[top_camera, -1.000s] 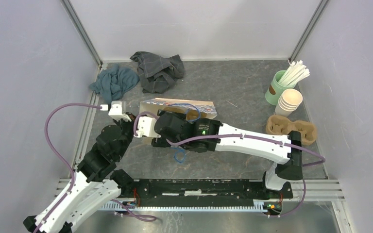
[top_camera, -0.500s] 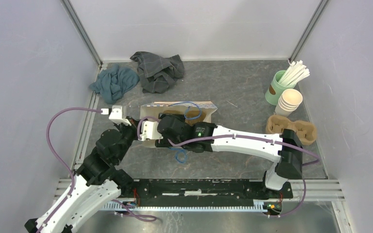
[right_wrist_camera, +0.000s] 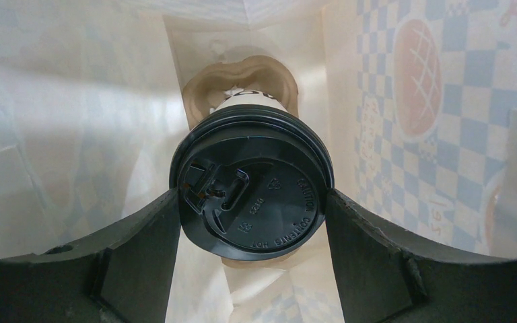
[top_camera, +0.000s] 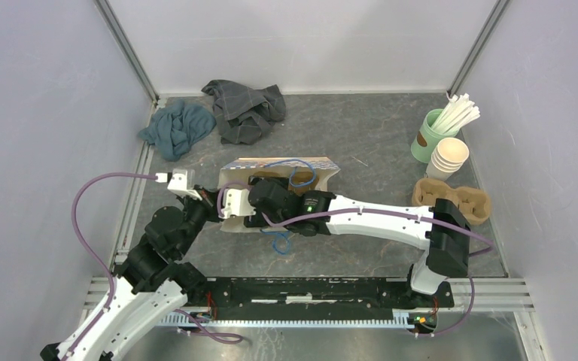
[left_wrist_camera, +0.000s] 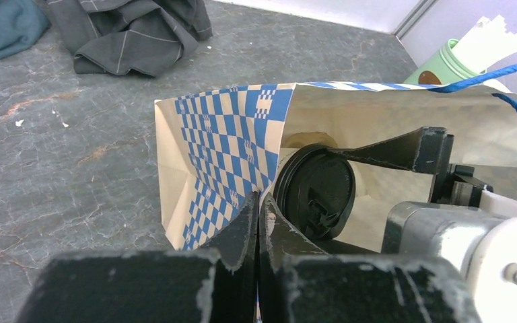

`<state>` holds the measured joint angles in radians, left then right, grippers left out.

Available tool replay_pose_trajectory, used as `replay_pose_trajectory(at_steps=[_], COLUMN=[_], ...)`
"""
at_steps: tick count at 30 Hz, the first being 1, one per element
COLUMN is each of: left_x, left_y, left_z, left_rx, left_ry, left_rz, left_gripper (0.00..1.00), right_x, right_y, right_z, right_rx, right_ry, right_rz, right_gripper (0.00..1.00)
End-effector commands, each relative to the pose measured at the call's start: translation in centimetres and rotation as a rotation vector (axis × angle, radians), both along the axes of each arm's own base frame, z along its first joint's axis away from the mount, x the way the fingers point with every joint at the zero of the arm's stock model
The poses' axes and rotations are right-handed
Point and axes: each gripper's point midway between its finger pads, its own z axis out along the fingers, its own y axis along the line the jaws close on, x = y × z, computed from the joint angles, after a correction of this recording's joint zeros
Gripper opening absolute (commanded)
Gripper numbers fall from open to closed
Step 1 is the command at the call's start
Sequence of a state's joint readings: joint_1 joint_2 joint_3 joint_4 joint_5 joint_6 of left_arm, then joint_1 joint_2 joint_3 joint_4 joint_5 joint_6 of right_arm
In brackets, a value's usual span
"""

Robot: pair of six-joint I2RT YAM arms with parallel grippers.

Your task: Pack the takeout coffee

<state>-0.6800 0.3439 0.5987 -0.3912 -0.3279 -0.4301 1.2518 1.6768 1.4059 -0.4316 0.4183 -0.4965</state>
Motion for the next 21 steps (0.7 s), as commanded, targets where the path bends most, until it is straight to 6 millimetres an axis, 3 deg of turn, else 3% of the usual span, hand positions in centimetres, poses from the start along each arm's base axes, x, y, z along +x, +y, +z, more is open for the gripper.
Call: replay_pose_trajectory(at_steps=[1, 11, 21], left_x=[-0.2, -0.5, -0.6], left_y=[-0.6, -0.6, -0.6], left_z=[0.0, -0.2, -0.2], left_rx=[-0.007, -0.013, -0.012], left_ry=[-0.005, 0.001, 0.001], left_rz=[-0.039, -0.040, -0.045], left_gripper=[0.02, 0.02, 0.02], right_x=[0.2, 1.9, 2.4], right_y=[0.8, 1.3, 1.9], right_z=[2.4, 2.6, 1.1], right_rx=[0.069, 0.090, 0.059], right_ry=[-0.045, -0.075, -0.047], right_rz=[0.030, 0.022, 0.067], right_gripper=[0.66, 0.66, 0.66])
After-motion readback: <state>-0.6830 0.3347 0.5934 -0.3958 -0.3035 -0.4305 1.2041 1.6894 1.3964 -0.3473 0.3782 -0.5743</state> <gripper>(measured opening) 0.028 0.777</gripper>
